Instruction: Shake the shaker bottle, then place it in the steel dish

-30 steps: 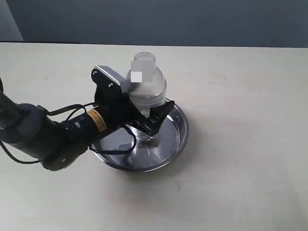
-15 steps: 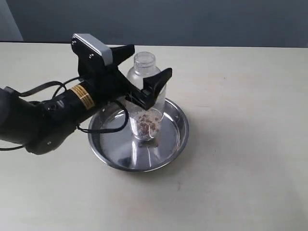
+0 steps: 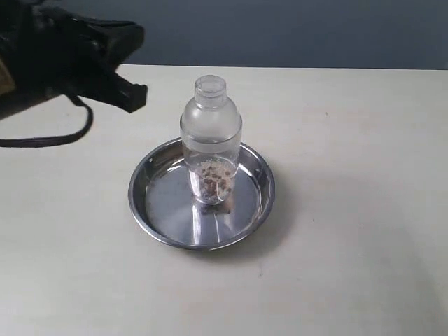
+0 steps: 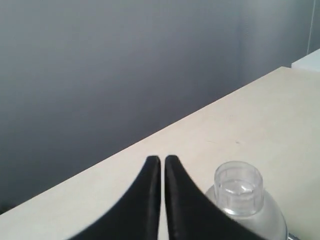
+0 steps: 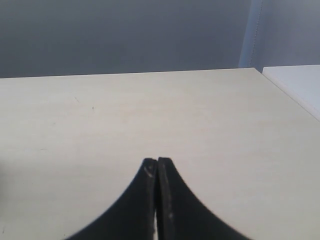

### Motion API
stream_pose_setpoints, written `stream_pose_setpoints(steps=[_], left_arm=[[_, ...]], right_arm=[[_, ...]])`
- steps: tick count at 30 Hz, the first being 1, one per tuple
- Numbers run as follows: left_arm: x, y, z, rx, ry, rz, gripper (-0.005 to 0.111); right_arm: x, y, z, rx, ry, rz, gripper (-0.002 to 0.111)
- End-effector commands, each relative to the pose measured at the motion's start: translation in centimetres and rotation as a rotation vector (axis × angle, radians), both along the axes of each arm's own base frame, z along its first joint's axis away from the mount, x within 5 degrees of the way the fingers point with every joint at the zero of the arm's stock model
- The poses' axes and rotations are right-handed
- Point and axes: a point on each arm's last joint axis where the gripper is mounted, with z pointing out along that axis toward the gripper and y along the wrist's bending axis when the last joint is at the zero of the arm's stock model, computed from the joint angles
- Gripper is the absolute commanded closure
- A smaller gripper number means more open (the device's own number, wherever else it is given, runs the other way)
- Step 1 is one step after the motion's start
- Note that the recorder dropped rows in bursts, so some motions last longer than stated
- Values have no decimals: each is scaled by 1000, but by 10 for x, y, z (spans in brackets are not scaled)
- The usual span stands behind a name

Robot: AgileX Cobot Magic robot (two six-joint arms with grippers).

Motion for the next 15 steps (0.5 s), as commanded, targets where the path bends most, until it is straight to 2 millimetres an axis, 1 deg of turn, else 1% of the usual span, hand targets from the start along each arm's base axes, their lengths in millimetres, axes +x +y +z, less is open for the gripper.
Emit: stream_pose_setpoints(steps=[1, 4, 7, 8, 9, 10, 13, 15], left_arm=[[-40, 22, 8, 10, -1, 45, 106], [-70, 37, 1, -41, -29, 70, 106], [-94, 51, -14, -163, 9, 122, 106], [-108, 56, -22, -175, 30, 134, 106], [-112, 58, -24, -168, 40, 136, 106], [-121, 61, -30, -170, 57, 142, 106], [-130, 65, -37, -151, 96, 151, 106], [-135, 67, -44, -121, 165, 164, 106]], right_arm=[[0, 0, 1, -8, -11, -3, 109], [0, 0, 1, -8, -11, -3, 109], [0, 0, 1, -8, -11, -3, 109], [0, 0, 1, -8, -11, -3, 109], [0, 0, 1, -8, -11, -3, 109], [0, 0, 1, -8, -11, -3, 109], [0, 0, 1, -8, -11, -3, 109], [0, 0, 1, -8, -11, -3, 109]])
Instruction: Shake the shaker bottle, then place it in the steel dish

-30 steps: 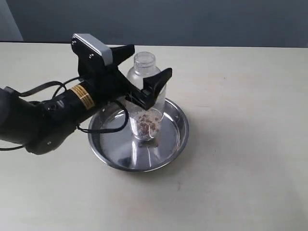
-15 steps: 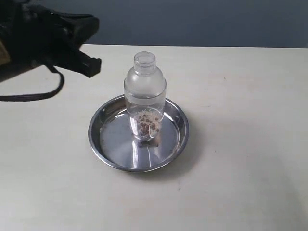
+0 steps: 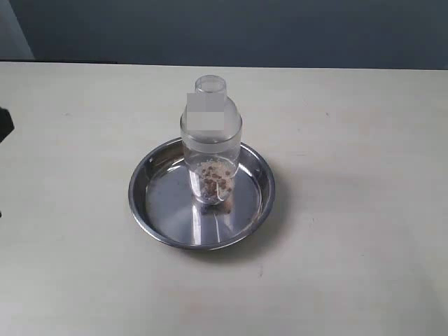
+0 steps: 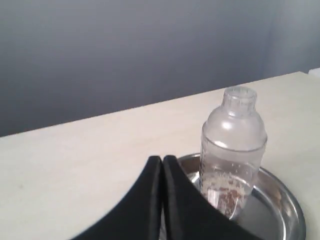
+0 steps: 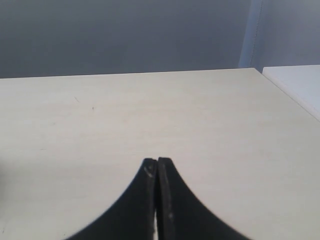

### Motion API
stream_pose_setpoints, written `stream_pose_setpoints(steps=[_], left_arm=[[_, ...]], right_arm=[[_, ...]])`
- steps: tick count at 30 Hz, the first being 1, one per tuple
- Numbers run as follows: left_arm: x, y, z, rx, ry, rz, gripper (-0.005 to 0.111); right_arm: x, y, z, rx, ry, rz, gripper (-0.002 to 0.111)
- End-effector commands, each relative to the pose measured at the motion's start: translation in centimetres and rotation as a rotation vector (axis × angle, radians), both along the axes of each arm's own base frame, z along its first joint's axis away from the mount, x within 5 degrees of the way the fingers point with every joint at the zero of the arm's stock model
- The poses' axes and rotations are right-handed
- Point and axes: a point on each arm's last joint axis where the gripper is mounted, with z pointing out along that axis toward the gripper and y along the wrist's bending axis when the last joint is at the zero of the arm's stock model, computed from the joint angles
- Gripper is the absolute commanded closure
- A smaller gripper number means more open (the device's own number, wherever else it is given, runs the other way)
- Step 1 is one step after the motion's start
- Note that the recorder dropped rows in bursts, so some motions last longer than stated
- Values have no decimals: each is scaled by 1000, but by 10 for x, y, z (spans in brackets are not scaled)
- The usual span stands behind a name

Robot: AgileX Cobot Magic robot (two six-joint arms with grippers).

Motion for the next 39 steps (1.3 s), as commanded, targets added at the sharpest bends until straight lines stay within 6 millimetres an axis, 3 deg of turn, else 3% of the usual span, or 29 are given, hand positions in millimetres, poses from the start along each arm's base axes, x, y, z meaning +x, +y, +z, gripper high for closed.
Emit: stream_pose_setpoints(steps=[1, 4, 9, 14, 22, 39], left_arm=[[-11, 5, -14, 24, 127, 19, 106], [-19, 8, -24, 16, 96, 18, 106], [-33, 10, -65, -65, 101, 7, 106], [-36, 15, -87, -110, 123, 72, 106], [-36, 22, -90, -98, 149, 172, 106], [-36, 22, -92, -59, 160, 172, 106]], right_arm=[[0, 0, 1, -8, -11, -3, 109], [0, 0, 1, -9, -11, -3, 109], [0, 0, 1, -9, -11, -3, 109], [0, 0, 1, -9, -11, -3, 109], [0, 0, 1, -9, -11, -3, 109], [0, 0, 1, -7, -11, -3, 109]])
